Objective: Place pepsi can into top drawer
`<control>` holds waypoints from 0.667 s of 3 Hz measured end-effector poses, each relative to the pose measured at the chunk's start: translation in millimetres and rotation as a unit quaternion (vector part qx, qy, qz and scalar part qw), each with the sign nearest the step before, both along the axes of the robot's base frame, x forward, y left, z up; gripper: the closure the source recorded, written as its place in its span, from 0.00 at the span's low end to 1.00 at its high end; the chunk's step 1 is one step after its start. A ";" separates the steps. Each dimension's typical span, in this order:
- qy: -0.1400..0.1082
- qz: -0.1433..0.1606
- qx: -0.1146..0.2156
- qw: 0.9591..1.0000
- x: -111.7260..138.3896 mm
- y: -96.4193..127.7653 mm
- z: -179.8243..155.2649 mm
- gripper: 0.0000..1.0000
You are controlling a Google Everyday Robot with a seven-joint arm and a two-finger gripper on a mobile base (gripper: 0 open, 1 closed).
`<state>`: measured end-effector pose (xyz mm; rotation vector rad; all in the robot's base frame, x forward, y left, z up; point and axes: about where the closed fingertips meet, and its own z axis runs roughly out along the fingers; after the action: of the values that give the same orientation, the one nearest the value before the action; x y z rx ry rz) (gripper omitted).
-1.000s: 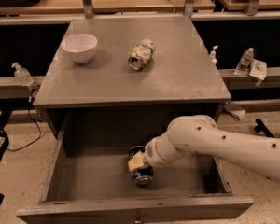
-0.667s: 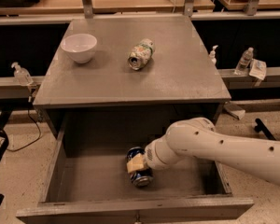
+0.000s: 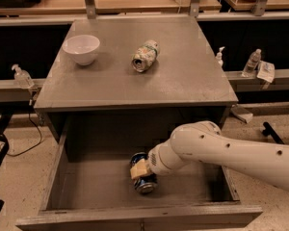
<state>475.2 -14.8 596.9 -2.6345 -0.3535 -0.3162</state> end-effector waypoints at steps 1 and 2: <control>0.000 0.000 0.000 1.000 -0.1 0.1 1.5 0.03; 0.000 0.000 0.000 1.000 -0.1 0.1 3.7 0.23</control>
Offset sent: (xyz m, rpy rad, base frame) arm -0.0079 -0.0043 0.1687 -0.1065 -0.1436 -0.0964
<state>475.1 -14.7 600.7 -2.6345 -0.3539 -0.3161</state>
